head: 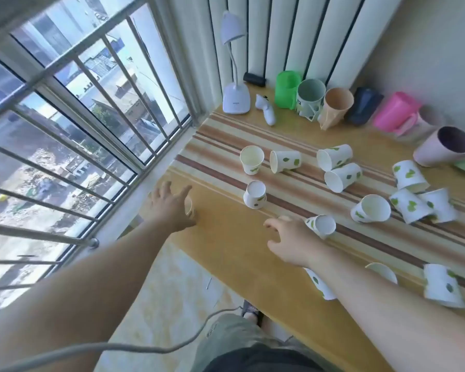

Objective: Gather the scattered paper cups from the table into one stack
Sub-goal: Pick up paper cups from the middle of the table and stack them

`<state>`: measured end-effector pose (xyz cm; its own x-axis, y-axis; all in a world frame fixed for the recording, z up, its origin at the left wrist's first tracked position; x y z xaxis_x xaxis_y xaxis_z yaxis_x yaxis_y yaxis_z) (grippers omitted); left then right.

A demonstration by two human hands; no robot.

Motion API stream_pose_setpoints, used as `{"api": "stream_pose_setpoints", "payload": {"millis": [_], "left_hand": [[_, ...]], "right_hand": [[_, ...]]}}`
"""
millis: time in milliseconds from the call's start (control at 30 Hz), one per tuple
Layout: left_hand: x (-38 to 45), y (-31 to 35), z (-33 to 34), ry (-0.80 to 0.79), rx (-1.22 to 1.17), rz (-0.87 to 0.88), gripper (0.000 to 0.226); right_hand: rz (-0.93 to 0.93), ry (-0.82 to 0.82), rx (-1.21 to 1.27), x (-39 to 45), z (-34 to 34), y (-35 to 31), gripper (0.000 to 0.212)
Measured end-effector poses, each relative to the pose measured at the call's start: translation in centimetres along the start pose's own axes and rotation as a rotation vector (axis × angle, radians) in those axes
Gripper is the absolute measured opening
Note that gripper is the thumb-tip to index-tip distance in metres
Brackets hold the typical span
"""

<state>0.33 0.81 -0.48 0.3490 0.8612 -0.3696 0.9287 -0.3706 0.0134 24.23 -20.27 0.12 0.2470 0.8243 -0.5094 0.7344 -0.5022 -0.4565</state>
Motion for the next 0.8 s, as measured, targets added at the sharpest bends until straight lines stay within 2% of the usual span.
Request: {"api": "stream_pose_setpoints", "payload": {"millis": [100, 200, 267, 333, 467, 667, 800], "left_hand": [[0.1, -0.4, 1.5, -0.092, -0.062, -0.013, 0.107], [-0.6, 0.9, 2.2, -0.079, -0.154, 0.032, 0.089], [-1.6, 3.3, 1.3, -0.045, -0.201, 0.138, 0.083], [-2.9, 6.7, 0.1, -0.053, -0.317, 0.26, 0.087], [-5.9, 14.8, -1.3, -0.046, -0.392, 0.55, 0.086], [-12.8, 27.0, 1.9, -0.118, -0.327, 0.94, 0.095], [-18.1, 31.8, 7.1, -0.155, -0.206, 1.123, 0.094]], "right_hand": [[0.027, -0.014, 0.007, 0.1, 0.2, 0.2, 0.052], [0.065, -0.032, 0.011, -0.2, 0.3, 1.3, 0.051], [0.088, -0.01, 0.037, -0.7, -0.1, 2.2, 0.052], [0.107, 0.039, 0.079, -1.8, -0.8, 3.2, 0.051], [0.172, 0.22, 0.178, -5.8, -2.8, 6.8, 0.045], [0.422, 0.425, 0.248, -16.0, -3.4, 16.9, 0.04], [0.55, 0.484, 0.293, -22.8, -1.1, 21.1, 0.038]]}}
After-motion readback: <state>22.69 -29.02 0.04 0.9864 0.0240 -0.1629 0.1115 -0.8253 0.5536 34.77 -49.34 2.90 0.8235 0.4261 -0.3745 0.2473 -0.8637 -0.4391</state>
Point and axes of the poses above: each hand's wrist, its own x-axis towards the middle knuckle, its own z-axis out of the palm, y = z × x, the point moved 1 cm from there along x, towards the middle knuckle, and after that the axes turned 7 degrees about y, right-handed, at the moved point
